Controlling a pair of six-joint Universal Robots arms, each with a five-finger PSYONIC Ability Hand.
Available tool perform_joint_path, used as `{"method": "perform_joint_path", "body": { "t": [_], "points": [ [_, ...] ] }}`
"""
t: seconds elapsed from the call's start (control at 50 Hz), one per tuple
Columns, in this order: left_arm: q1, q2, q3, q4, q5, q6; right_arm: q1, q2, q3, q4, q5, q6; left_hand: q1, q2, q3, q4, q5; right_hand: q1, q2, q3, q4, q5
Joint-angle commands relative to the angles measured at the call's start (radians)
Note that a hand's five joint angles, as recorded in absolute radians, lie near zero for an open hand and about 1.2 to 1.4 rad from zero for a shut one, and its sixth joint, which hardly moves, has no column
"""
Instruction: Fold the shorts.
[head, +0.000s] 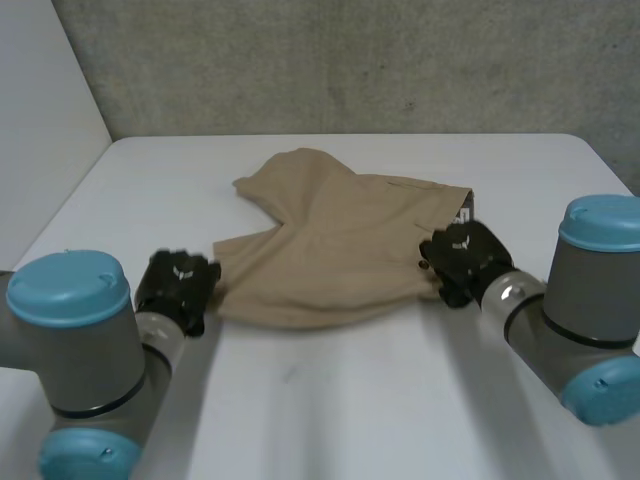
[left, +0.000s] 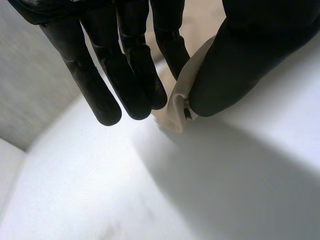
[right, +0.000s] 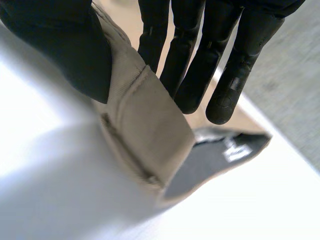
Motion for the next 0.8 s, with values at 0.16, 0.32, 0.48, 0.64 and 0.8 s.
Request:
{"method": "perform_joint_path", "body": {
  "t": [0.16, 0.32, 0.48, 0.64, 0.8],
  "points": [
    [0.011, 0.167, -0.018, -0.480, 0.018, 0.062, -0.013, -0.131, 0.055, 0.397, 0.005, -0.150, 0.271, 0.183, 0.182, 0.184, 0.235, 0.423, 0.220, 0.209, 0.205, 0.255],
    [-0.044, 0.328, -0.073, -0.678, 0.087, 0.170, -0.033, -0.223, 0.161, 0.686, 0.018, -0.403, 0.306, 0.218, 0.217, 0.218, 0.270, 0.423, 0.220, 0.209, 0.205, 0.255],
    [-0.079, 0.462, -0.067, -0.799, 0.197, 0.184, -0.093, -0.328, 0.183, 0.738, -0.054, -0.434, 0.306, 0.218, 0.217, 0.218, 0.270, 0.423, 0.220, 0.209, 0.205, 0.255],
    [-0.012, 0.303, 0.079, -0.608, 0.196, 0.240, -0.124, -0.306, 0.079, 0.686, -0.128, -0.365, 0.306, 0.218, 0.217, 0.218, 0.270, 0.423, 0.220, 0.209, 0.205, 0.255],
    [-0.009, 0.005, 0.355, -0.275, 0.154, 0.248, -0.110, -0.147, -0.087, 0.470, -0.055, -0.152, 0.263, 0.175, 0.173, 0.175, 0.227, 0.423, 0.220, 0.209, 0.205, 0.255]
  ]
}}
